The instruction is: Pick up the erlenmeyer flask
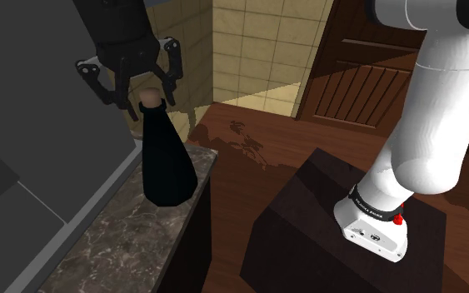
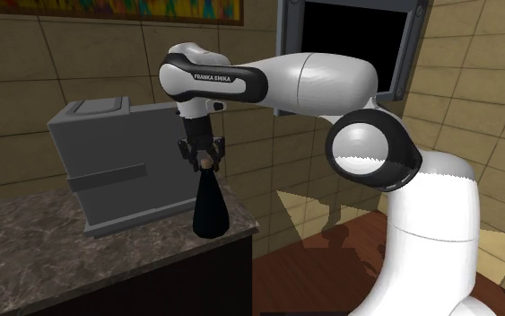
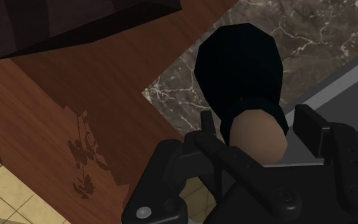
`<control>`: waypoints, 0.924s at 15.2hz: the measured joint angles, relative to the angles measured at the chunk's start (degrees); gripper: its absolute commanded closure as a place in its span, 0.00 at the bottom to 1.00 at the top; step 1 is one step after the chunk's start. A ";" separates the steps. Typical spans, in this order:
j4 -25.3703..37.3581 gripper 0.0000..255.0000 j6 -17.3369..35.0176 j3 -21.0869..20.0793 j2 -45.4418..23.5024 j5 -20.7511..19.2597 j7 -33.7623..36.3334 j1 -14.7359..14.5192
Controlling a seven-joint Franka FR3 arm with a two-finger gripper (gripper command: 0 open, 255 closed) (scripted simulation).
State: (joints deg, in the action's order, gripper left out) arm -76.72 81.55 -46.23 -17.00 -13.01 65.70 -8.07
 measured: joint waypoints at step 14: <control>9.31 1.00 -6.99 0.12 -3.08 -2.13 0.60 -3.14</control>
State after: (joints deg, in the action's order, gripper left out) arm -67.41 74.56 -46.11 -20.08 -15.14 66.30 -11.21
